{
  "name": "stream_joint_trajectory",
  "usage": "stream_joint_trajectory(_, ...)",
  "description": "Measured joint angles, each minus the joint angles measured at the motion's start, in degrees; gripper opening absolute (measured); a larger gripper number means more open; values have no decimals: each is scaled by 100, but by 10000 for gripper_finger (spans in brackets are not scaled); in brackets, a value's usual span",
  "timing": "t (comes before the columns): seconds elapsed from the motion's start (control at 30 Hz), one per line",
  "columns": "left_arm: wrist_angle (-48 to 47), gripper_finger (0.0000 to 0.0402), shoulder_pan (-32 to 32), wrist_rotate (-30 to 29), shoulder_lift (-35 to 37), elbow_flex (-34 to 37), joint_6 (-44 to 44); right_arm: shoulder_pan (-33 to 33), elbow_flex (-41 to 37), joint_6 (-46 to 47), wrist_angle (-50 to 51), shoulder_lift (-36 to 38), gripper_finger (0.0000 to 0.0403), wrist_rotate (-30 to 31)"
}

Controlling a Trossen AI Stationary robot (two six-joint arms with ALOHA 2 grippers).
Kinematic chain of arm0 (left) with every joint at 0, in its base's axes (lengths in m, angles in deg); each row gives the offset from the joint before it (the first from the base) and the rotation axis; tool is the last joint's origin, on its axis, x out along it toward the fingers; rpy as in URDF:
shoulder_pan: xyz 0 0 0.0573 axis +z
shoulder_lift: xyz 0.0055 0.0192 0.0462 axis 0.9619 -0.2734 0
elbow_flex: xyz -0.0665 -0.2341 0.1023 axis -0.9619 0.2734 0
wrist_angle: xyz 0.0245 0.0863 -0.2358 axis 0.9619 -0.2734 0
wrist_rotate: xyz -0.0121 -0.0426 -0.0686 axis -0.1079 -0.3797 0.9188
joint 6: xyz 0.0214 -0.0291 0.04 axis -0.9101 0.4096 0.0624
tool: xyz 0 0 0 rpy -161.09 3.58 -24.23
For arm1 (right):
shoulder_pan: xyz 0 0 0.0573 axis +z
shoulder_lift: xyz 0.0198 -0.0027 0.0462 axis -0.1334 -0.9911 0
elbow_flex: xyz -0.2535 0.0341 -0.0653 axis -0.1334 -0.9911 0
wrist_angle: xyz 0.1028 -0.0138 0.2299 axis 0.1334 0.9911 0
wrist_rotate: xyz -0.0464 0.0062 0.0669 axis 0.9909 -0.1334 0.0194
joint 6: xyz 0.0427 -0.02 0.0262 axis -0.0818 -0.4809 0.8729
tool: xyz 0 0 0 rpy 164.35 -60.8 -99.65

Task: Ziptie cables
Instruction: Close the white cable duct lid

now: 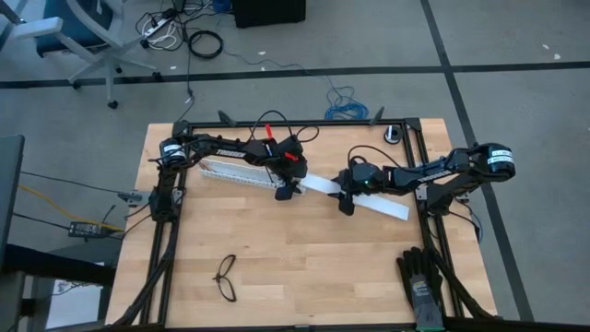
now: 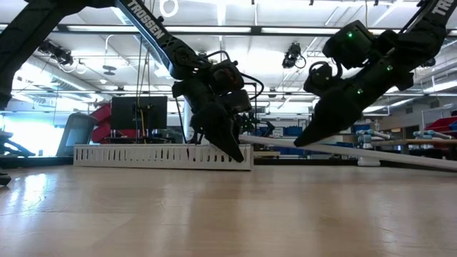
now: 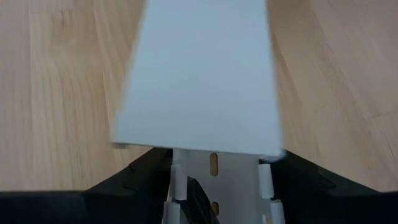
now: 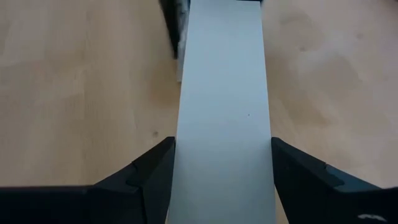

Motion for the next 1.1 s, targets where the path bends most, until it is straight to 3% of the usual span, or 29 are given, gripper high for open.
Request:
stream_joint_trajectory(0.17,5,235,1,-4,0,0,3,1,0,2,159,0,229,-285)
stream_joint_trajectory(0.53,11,235,0,-7,0,0,31,-5,0,4,376,0,237,-121)
stream_joint_trajectory(0.73,20,235,0,-13,0,0,44,-5,0,17,374,0,238,-451)
stream_joint_trajectory(1.1,47,235,0,-26,0,2,55,-7,4,-105,322,0,259,-413)
